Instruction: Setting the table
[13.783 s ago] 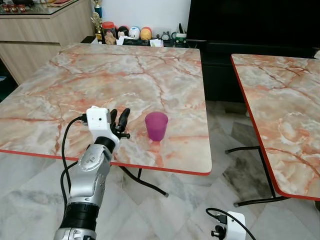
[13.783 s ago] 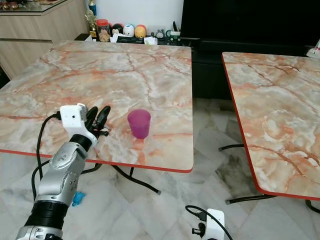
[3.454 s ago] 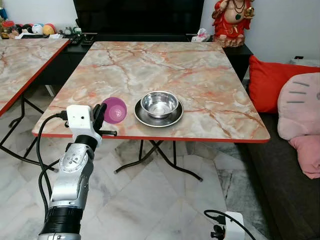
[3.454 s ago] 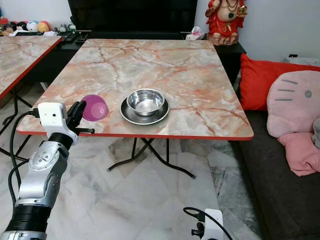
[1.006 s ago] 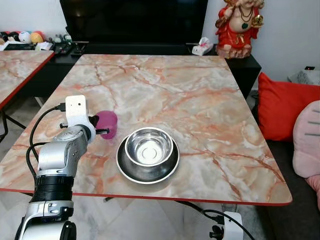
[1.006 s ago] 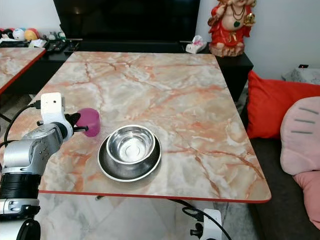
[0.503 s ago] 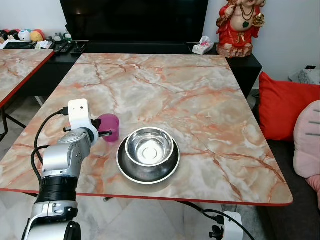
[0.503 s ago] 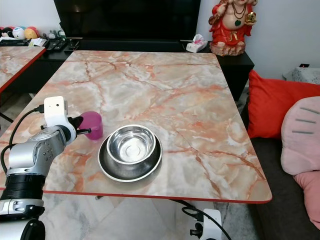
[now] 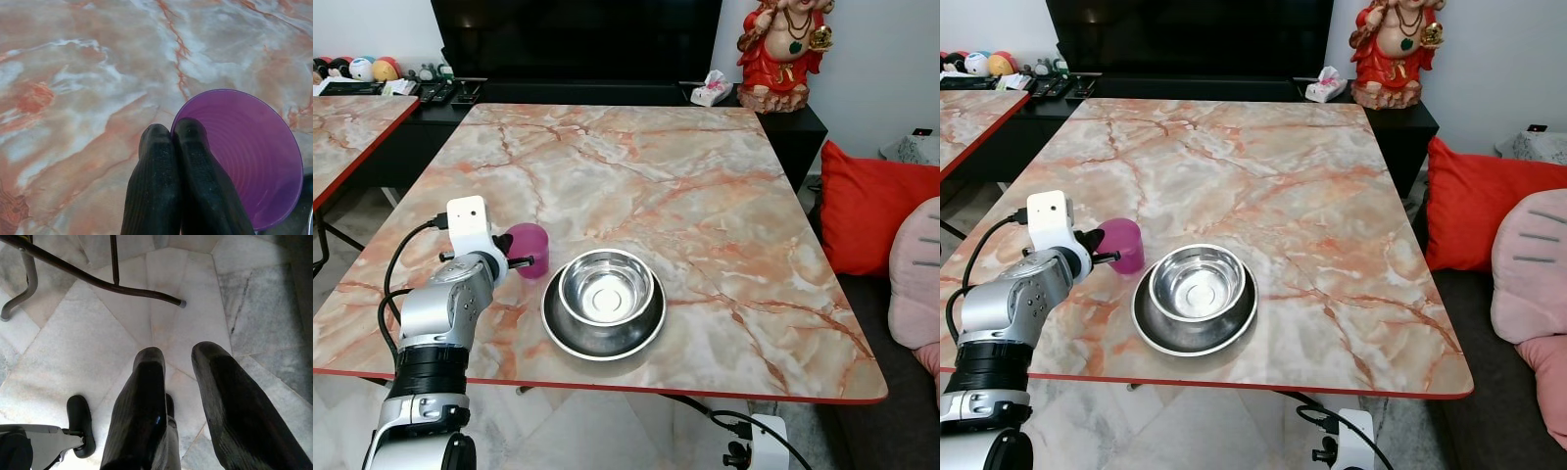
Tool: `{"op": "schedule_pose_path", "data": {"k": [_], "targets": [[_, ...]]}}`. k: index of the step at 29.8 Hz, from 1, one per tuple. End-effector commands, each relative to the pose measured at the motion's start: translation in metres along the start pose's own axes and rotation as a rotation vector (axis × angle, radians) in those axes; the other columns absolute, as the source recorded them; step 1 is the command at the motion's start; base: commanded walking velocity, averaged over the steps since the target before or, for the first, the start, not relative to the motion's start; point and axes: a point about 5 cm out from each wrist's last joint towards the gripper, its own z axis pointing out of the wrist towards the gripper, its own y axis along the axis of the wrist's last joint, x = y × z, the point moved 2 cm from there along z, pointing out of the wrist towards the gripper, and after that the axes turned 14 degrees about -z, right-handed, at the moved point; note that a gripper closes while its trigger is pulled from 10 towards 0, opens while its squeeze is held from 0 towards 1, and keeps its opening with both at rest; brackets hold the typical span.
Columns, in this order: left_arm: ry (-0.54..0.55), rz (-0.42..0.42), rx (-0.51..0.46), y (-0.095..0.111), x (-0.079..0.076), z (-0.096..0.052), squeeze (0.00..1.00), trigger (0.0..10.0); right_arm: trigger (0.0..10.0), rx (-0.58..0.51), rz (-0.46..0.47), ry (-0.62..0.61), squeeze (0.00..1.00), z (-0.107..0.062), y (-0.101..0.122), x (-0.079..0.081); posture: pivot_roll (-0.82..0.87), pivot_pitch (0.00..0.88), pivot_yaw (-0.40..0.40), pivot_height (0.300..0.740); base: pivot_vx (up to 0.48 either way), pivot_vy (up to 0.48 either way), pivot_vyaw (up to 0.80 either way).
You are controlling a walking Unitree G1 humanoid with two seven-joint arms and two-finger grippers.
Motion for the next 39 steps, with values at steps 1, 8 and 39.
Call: {"op": "schedule_pose_path", "data": {"k": [1,8,39], "targets": [[0.009,-0.009,0.002,-0.002,0.001,0.001,0.09,10.0,10.0,0.010,0.008,-0.001,0.00,0.000,-0.002,-0.001,0.05,0.001,-0.001,0.736,0.000,0.000,0.00],[-0.002,-0.020,0.019,-0.005,0.000,0.000,0.10,10.0,10.0,0.009,0.009,-0.001,0.00,0.000,-0.002,-0.001,0.05,0.008,-0.002,0.736,0.000,0.000,0.00],[-0.008,-0.056,-0.023,0.001,-0.004,-0.002,0.29,10.0,10.0,0.009,0.008,-0.006,0.00,0.000,-0.001,-0.002,0.05,0.024,-0.008,0.736,0.000,0.000,0.00]]}}
